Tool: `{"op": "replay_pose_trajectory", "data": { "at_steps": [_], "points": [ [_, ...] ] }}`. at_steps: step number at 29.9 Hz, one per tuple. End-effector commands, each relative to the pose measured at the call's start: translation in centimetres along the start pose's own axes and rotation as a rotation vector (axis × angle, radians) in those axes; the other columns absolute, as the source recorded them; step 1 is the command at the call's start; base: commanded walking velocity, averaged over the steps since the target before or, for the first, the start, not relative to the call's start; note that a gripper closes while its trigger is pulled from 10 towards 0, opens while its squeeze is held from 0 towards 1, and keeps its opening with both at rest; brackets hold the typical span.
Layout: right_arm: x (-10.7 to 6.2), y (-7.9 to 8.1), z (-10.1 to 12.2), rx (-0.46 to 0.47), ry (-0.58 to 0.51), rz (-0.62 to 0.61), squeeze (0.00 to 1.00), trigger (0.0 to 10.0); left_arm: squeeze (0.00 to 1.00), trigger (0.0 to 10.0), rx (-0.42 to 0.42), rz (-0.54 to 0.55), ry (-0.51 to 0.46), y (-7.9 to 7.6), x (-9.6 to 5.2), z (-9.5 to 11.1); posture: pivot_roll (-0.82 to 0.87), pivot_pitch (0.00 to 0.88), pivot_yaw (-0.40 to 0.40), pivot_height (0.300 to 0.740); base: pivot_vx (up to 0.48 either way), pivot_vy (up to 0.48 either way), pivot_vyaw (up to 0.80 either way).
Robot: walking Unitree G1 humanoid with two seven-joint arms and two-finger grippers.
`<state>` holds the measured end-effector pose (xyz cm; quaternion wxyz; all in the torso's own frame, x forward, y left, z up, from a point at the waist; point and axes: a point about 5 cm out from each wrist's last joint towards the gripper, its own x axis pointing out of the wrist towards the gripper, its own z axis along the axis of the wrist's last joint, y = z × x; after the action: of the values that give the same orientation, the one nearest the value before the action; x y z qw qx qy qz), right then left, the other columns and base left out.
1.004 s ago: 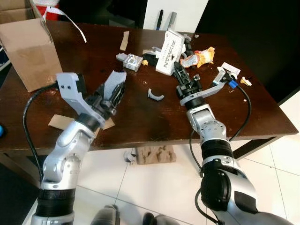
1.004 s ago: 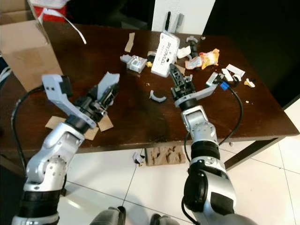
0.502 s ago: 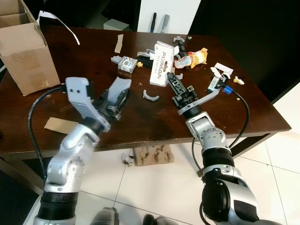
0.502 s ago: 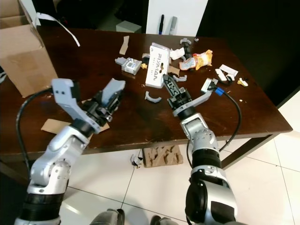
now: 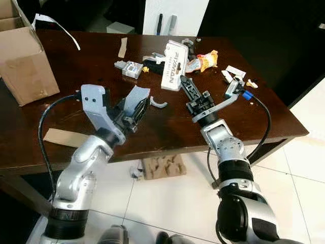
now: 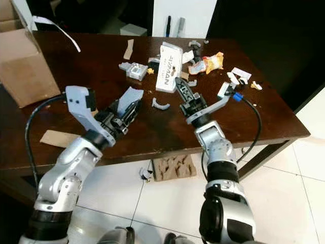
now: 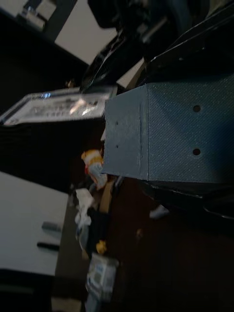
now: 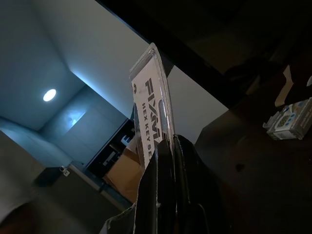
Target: Picking trash to rubbish bin
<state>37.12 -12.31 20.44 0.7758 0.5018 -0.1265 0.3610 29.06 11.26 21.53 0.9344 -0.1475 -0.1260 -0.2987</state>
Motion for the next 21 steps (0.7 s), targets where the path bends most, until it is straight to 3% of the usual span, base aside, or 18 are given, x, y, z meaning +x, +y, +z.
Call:
{"op": "replay_pose_trajectory", "data": {
  "at_steps": [1,10,21],
  "points": [
    [-0.4,0.0,-0.1,0.004,0.001,0.006,0.0,10.0,0.0,10.0,-0.016,-0.031,0.012,-0.8,0.1,-0.4,0.23,0.096,-0.104,0.74,0.0,0.0,0.0],
    [-0.2,1.0,0.3,-0.005,-0.01,0.056,0.0,10.0,0.0,10.0,-0.039,-0.1,0.023,-2.4,0.9,-0.9,0.2,0.086,-0.093,0.74,0.0,0.0,0.0],
    [-0.3,1.5,0.4,-0.012,-0.007,0.07,0.0,10.0,0.0,10.0,-0.033,-0.101,0.045,-2.1,0.9,-1.5,0.19,0.082,-0.091,0.74,0.0,0.0,0.0]
  ]
}}
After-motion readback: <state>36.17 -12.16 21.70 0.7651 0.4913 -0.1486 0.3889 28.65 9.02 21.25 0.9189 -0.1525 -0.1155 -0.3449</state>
